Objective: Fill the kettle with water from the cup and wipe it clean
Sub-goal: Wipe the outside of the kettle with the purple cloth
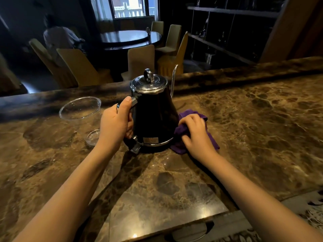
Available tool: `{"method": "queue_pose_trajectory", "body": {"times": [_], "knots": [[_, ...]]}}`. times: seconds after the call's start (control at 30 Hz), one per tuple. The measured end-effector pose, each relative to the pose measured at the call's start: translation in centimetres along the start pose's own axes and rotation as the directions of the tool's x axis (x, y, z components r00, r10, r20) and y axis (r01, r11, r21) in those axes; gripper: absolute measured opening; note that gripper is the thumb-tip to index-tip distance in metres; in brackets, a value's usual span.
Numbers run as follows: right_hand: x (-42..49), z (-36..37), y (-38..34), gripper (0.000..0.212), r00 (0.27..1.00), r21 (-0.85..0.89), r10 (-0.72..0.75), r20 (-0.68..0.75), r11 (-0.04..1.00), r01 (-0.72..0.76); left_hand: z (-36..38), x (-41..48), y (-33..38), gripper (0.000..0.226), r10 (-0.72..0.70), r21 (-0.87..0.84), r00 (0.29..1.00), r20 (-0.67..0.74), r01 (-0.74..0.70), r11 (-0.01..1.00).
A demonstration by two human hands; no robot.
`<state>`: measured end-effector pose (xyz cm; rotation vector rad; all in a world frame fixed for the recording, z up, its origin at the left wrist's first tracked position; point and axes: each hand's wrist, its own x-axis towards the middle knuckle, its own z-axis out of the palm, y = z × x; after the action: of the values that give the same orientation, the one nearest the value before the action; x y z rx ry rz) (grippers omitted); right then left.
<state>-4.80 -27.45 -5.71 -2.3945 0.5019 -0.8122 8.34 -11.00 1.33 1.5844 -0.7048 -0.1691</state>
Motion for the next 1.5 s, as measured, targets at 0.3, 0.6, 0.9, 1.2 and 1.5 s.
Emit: {"method": "queue_pose_trajectory", "body": {"times": [0.3, 0.6, 0.9, 1.2, 1.5], "knots": [[-0.2, 0.5, -3.9, 0.035, 0.981, 0.315, 0.036, -0.192, 0.949, 0.027, 0.0, 0.1, 0.6, 0.048, -0.068, -0.075, 0.996, 0.050, 0.072, 0.995], [4.1, 0.3, -3.3, 0.042, 0.971, 0.412, 0.076, -0.226, 0.911, 0.025, 0.2, 1.1, 0.8, 0.044, -0.143, -0.077, 0.979, 0.143, 0.155, 0.985], [0.6, -0.6, 0.0, 0.034, 0.934, 0.332, 0.329, -0.139, 0.904, -0.270, 0.3, 1.6, 0.6, 0.043, -0.141, -0.094, 0.977, 0.162, 0.157, 0.983], [6.1, -2.2, -5.1, 0.039, 0.958, 0.487, 0.192, -0.212, 0.871, -0.067, 0.1, 2.5, 0.4, 0.042, -0.154, -0.086, 0.961, 0.230, 0.178, 0.980], [-0.6, -0.9, -0.5, 0.051, 0.977, 0.165, 0.176, -0.120, 0.974, -0.155, 1.1, 2.0, 0.3, 0.038, -0.055, -0.089, 0.998, 0.033, 0.057, 0.994]]}}
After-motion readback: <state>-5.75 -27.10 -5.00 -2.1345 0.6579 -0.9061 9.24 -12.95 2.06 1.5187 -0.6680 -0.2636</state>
